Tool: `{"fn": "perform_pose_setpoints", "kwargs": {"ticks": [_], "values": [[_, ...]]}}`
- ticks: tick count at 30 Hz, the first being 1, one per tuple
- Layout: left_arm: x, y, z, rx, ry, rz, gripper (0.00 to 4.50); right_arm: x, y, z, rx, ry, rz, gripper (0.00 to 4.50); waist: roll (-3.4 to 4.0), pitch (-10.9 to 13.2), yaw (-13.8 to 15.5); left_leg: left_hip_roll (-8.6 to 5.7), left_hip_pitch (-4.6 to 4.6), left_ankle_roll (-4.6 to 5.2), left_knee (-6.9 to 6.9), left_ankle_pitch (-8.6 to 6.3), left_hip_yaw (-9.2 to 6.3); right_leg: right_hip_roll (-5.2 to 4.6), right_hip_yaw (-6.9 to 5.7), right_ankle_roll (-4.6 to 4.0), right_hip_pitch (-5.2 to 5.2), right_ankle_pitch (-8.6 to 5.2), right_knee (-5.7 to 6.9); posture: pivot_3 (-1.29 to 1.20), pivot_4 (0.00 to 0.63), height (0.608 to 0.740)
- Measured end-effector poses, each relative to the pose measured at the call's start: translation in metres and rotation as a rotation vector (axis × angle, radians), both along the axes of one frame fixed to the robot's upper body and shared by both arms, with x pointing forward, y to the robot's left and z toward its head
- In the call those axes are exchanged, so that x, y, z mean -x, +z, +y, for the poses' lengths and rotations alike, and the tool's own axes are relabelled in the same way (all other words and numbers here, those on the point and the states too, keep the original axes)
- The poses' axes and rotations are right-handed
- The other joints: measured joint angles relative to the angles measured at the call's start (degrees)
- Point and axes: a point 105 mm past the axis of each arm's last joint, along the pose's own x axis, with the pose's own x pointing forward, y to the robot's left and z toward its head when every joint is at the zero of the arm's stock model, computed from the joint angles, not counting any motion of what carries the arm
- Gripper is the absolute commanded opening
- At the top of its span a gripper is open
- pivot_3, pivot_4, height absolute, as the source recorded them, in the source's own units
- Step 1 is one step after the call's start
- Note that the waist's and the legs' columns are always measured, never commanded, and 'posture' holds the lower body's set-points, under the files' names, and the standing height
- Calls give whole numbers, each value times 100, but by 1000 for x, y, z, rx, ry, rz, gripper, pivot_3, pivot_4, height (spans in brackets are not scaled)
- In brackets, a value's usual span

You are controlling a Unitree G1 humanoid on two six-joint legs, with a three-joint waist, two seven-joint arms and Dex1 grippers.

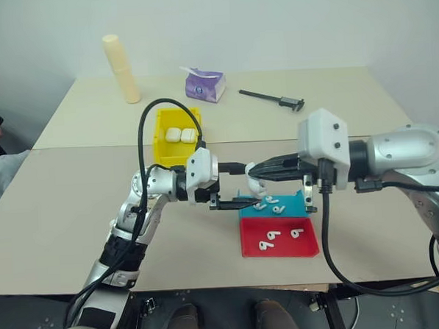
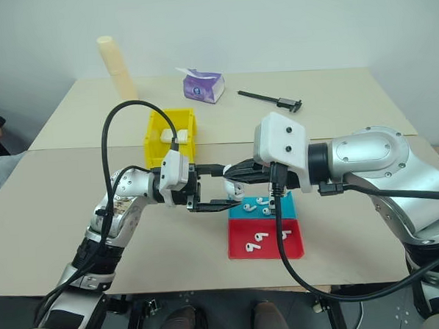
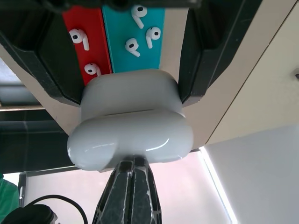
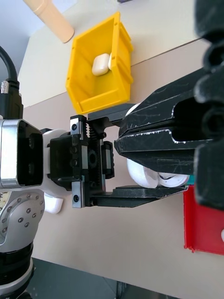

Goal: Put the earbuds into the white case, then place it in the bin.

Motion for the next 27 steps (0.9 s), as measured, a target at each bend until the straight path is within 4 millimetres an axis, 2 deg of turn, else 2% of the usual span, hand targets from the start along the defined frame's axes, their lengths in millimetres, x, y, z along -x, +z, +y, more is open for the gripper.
{"fn": "perform_pose_setpoints", "kwargs": {"ticks": [5,8,10,12,15,17,19,21,23,25,27], "values": [[-2,-1,4,-5,16,2,2782,-5,-5,-10,76,-46,-53,14,0,0,0,1,0,0,0,0,0,1,-1,0,0,0,0,0,150,740],[-3,8,10,30,33,-21,2782,-12,-18,-14,100,-82,-8,14,0,0,-7,1,3,-1,1,1,3,1,2,0,0,1,2,0,150,740],[0,12,8,41,23,-48,2782,-12,-20,-13,104,-82,-6,14,0,0,-3,1,2,0,1,0,2,1,2,0,0,1,1,0,150,740],[-1,14,10,42,29,-53,2782,-13,-17,-12,72,-82,-5,14,0,0,-6,2,2,0,1,0,3,2,2,0,-1,1,1,0,150,740],[-3,16,13,50,46,-61,2782,-13,1,-12,-23,-74,-26,14,0,0,2,1,2,-1,1,1,2,1,1,0,2,1,2,0,150,740],[-4,17,12,59,57,-61,2782,-10,13,-15,-62,-69,-58,14,0,0,10,1,2,-1,1,1,1,1,-2,0,4,1,0,0,150,740],[-10,20,15,75,106,-78,2782,-11,17,-20,-78,-91,-80,14,0,0,31,0,2,-1,1,1,2,0,-1,1,5,1,-1,0,150,740],[-26,27,18,108,216,-121,2782,-16,10,-28,-72,-148,-72,14,0,0,65,-2,3,-1,4,1,4,-1,-5,2,10,3,-1,0,150,740],[-57,42,25,157,412,-163,2782,-20,-2,-34,-69,-197,-45,14,-1,0,99,-4,2,-1,6,2,2,0,-4,3,9,6,0,0,150,740],[-90,62,41,210,638,-209,2782,-22,-11,-36,-66,-225,-26,14,-1,0,113,-4,2,0,6,1,0,1,0,4,6,7,-1,0,150,740],[-112,74,55,247,795,-225,2782,-23,-17,-38,-61,-243,-18,14,-1,0,103,-4,1,0,4,1,-1,1,1,5,5,7,-3,0,150,740]]}}
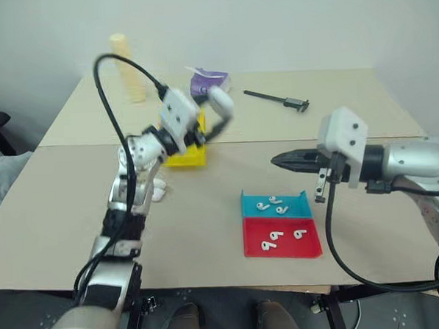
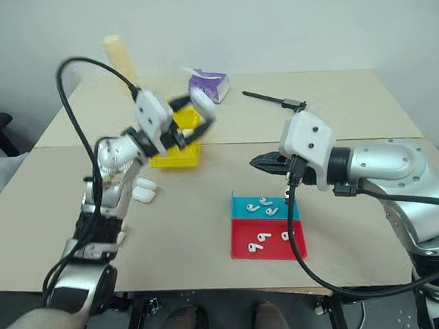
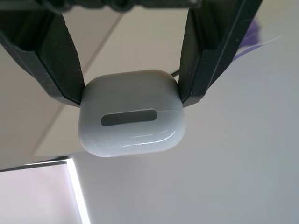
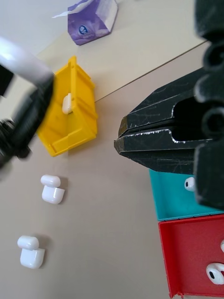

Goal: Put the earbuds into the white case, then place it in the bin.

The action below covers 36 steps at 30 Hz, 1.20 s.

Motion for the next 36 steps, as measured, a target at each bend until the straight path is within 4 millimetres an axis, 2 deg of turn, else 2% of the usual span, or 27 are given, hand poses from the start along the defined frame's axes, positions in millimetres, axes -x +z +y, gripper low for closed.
{"fn": "perform_pose_setpoints", "kwargs": {"ticks": [2,4,8,11,14,19,20,27,31,33,36], "values": [[-28,6,23,54,208,26,2782,-2,-7,1,3,-10,11,14,-1,1,-7,-1,-1,0,0,0,3,0,1,0,-4,0,0,0,150,740],[-46,-1,42,59,355,70,2782,-3,-11,3,18,-16,13,14,-1,1,-11,-1,-1,0,0,0,6,0,0,1,-3,0,-1,0,150,740],[-63,-36,69,54,505,189,2782,-7,-19,-1,35,-49,24,14,-4,3,9,-1,-5,-2,-1,1,31,-2,-7,0,-6,0,0,0,150,740],[-66,-52,76,52,539,239,2782,-8,-20,-2,39,-57,23,14,-5,3,27,-1,-11,-3,-1,2,34,-2,-13,0,-9,0,-1,0,150,740],[-67,-54,74,55,526,238,2782,-8,-21,-3,40,-61,25,14,-5,3,34,-2,-16,-5,0,3,34,-3,-18,0,-10,0,-2,0,150,740],[-67,-55,61,54,466,234,4368,-10,-22,-3,40,-70,25,0,-5,3,35,-4,-17,-7,0,4,34,-3,-22,0,-8,0,-1,0,150,740],[-67,-55,58,52,452,231,4482,-10,-23,-4,44,-74,25,0,-5,3,34,-4,-17,-7,0,4,33,-3,-22,0,-8,0,-1,0,150,740],[-66,-60,52,15,422,211,4482,-12,-27,-4,50,-81,38,0,-5,3,19,-3,-16,-9,0,5,33,-2,-21,-1,-9,1,0,0,150,740],[-56,-49,45,105,292,205,4482,-11,-32,-6,57,-86,48,0,-4,3,24,-3,-20,-10,0,6,33,-3,-21,-1,-9,1,-1,0,150,740],[-43,-46,39,143,160,216,4482,-9,-37,-8,69,-87,65,0,-3,2,17,-1,-19,-14,1,8,33,-3,-21,-1,-9,0,0,0,150,740],[-14,-53,41,134,0,240,4482,-5,-44,-19,106,-93,89,0,-1,1,-32,2,-16,-20,1,12,36,-2,-14,-1,-10,0,1,0,150,740]]}}
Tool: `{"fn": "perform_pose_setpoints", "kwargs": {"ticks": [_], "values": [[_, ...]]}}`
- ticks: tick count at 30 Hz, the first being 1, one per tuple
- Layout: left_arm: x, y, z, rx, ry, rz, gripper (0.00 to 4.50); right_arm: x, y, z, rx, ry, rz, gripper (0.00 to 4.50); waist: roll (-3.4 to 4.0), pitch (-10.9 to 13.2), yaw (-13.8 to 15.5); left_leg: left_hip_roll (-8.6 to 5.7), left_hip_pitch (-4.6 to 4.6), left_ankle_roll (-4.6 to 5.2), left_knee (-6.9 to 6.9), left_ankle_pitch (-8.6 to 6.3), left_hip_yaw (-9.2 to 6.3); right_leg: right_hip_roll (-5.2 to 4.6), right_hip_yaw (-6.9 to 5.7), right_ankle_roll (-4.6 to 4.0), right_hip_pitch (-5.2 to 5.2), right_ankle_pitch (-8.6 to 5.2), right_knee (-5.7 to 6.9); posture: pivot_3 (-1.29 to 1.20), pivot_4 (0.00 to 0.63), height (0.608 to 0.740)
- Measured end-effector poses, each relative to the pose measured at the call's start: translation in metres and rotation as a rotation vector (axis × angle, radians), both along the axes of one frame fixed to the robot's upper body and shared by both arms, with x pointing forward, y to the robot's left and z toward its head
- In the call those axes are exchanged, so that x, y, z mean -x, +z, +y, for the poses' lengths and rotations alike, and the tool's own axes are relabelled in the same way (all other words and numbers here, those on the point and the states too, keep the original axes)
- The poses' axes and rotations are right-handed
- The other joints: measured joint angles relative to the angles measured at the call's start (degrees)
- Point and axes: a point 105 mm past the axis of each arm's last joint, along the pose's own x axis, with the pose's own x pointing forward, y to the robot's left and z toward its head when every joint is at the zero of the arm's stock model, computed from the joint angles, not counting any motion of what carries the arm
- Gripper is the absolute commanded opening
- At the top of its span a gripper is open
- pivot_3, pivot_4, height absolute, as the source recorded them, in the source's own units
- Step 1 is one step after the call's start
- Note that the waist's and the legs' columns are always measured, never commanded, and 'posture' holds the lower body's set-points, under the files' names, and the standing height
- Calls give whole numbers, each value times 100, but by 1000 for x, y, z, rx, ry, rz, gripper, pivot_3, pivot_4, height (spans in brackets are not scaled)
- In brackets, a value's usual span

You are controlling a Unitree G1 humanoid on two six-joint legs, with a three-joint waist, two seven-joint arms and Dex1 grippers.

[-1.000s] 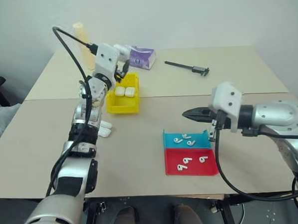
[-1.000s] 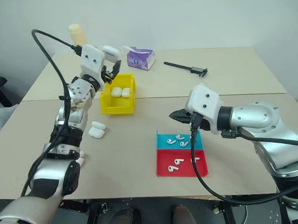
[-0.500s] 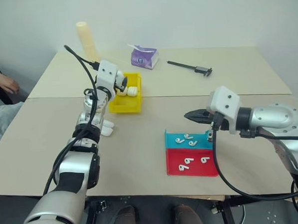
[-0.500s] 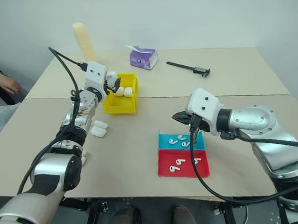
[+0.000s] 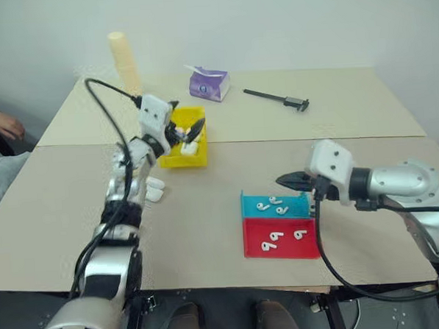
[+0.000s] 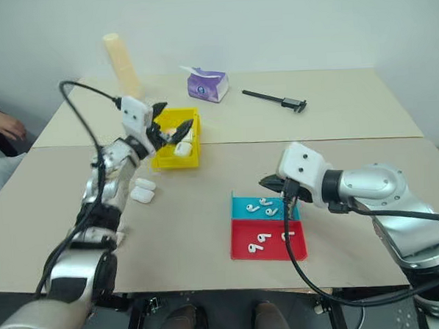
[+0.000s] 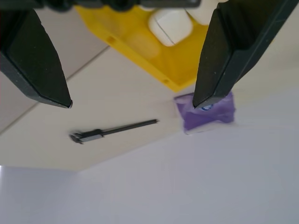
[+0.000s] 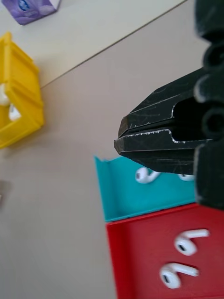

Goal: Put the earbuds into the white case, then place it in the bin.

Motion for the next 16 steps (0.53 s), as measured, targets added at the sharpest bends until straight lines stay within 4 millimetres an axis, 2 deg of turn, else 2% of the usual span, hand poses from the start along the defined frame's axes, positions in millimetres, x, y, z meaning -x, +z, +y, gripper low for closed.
{"fn": "perform_pose_setpoints", "kwargs": {"ticks": [1,5,12,16], "values": [[5,-3,2,-1,-17,14,4482,1,-1,-2,7,1,2,0,0,0,-14,1,0,0,0,0,-1,0,0,0,-1,0,0,0,150,740],[62,-25,26,-70,-164,126,4482,10,1,-33,83,-3,10,0,0,0,-77,4,27,2,-1,-1,-11,1,3,-1,21,0,8,0,150,740],[158,-23,67,-119,-320,270,4482,29,25,-74,118,108,-53,0,-1,0,-83,10,82,7,-11,-6,-18,0,8,-6,60,-2,2,0,150,740],[175,-21,75,-158,-309,299,4482,30,23,-81,130,118,-37,0,-1,1,-64,10,109,7,-15,-8,-12,-4,0,-10,92,-6,-5,0,150,740]]}}
